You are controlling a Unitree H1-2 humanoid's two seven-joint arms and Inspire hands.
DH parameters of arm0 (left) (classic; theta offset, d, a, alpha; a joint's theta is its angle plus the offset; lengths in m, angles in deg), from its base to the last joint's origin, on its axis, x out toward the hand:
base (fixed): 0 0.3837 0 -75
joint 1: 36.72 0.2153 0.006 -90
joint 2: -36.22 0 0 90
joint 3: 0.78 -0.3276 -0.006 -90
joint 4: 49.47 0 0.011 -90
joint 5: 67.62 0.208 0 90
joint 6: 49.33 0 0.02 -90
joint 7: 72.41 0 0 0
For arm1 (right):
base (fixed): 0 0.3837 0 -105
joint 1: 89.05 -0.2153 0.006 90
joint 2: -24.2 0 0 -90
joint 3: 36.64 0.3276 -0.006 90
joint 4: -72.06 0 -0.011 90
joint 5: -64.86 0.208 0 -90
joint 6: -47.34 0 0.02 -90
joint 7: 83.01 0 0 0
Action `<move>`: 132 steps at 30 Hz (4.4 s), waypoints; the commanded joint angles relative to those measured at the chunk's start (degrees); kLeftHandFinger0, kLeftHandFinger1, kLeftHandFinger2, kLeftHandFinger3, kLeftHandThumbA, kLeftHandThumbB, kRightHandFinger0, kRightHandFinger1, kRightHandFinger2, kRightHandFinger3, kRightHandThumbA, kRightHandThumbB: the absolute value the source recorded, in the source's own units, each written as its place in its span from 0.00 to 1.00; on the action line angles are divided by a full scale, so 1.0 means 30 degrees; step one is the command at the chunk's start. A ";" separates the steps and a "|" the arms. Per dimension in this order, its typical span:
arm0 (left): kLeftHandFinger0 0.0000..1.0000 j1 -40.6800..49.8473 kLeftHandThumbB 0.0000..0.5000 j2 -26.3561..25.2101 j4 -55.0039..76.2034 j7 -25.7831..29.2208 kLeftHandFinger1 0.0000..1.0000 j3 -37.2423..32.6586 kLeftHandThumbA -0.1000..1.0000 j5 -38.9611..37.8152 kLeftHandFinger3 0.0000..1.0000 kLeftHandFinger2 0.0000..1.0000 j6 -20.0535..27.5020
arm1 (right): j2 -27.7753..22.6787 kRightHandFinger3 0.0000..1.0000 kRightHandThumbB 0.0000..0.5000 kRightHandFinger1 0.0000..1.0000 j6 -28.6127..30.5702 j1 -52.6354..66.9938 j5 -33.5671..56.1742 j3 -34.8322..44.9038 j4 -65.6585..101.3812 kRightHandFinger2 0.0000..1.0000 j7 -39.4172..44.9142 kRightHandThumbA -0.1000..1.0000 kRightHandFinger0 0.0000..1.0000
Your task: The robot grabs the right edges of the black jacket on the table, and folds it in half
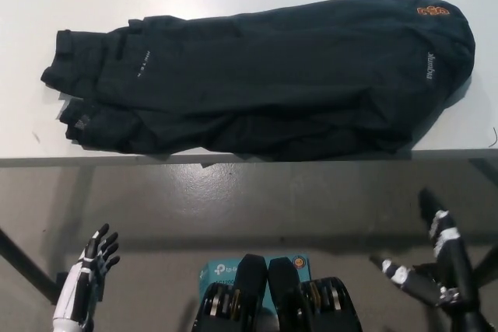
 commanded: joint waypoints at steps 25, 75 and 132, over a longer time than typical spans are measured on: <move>1.00 -0.0136 0.29 0.0239 0.1901 -0.0179 1.00 0.0795 1.00 -0.1151 1.00 1.00 0.0455 | -0.2184 1.00 0.39 1.00 -0.7937 -0.8306 0.8170 0.5389 0.4105 1.00 -0.0245 1.00 1.00; 1.00 -0.0827 0.30 0.0073 0.1799 -0.0087 1.00 0.0833 1.00 -0.0763 1.00 1.00 0.0957 | -0.0116 1.00 0.45 1.00 -0.6086 -1.2647 1.0965 0.7375 -0.8146 1.00 0.0401 1.00 1.00; 1.00 -0.0208 0.33 0.0076 0.2452 -0.0177 1.00 0.0738 1.00 -0.0621 1.00 1.00 0.1089 | -0.0450 1.00 0.60 1.00 -0.8610 -1.5117 1.5949 1.0271 -1.3617 1.00 0.3276 1.00 1.00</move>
